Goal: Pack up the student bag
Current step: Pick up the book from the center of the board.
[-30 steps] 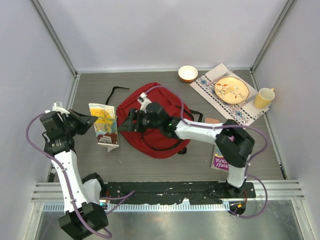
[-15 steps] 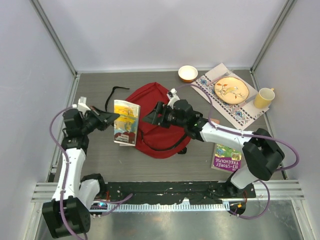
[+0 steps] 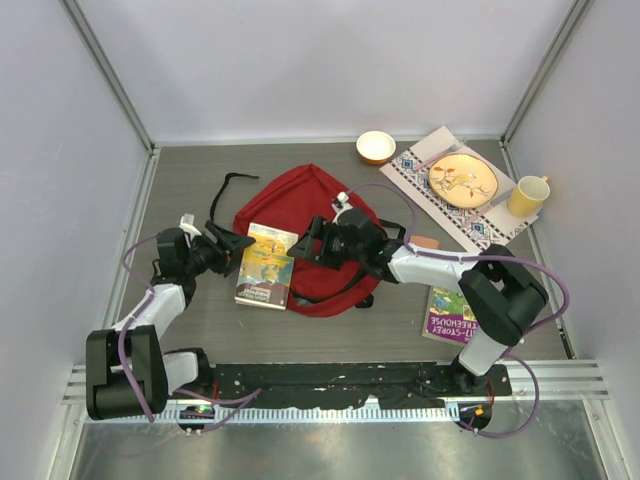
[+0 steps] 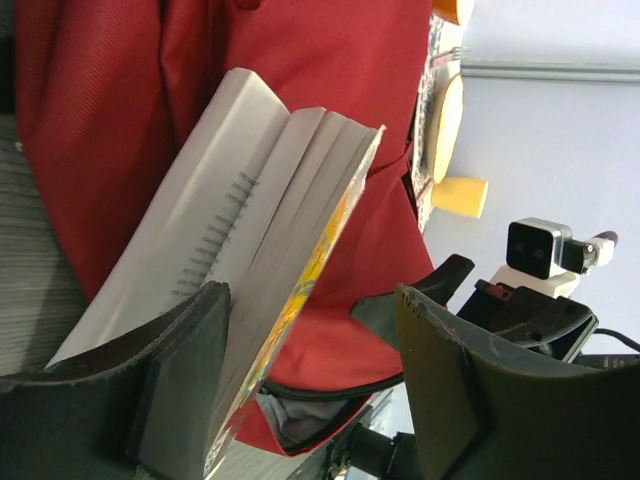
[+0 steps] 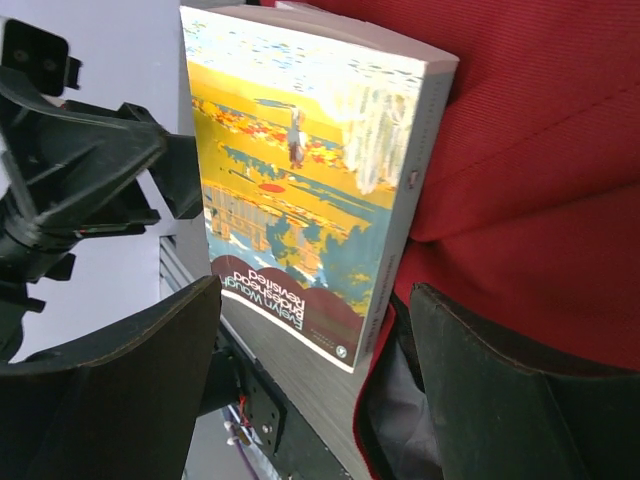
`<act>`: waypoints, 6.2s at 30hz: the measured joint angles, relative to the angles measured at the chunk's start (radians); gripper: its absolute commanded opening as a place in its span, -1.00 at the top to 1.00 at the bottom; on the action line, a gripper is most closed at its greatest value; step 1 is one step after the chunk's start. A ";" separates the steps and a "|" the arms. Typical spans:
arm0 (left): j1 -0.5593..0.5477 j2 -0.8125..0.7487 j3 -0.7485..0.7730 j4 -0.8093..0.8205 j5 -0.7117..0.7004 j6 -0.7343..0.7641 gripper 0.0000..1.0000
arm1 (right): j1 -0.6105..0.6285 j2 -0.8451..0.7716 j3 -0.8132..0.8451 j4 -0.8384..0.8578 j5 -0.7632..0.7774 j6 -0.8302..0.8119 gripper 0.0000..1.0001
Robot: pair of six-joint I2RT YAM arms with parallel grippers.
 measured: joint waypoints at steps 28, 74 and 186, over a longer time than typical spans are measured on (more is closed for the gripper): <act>-0.073 0.200 0.055 -0.144 -0.158 0.211 -0.42 | 0.065 0.246 0.091 0.031 -0.029 0.053 -0.33; -0.118 -0.241 0.206 -0.371 -0.204 0.234 -0.99 | 0.043 0.054 -0.045 0.332 -0.254 0.084 0.98; -0.465 -0.204 0.134 0.276 -0.706 -0.270 1.00 | -0.014 -0.172 -0.365 0.694 0.077 0.632 -0.55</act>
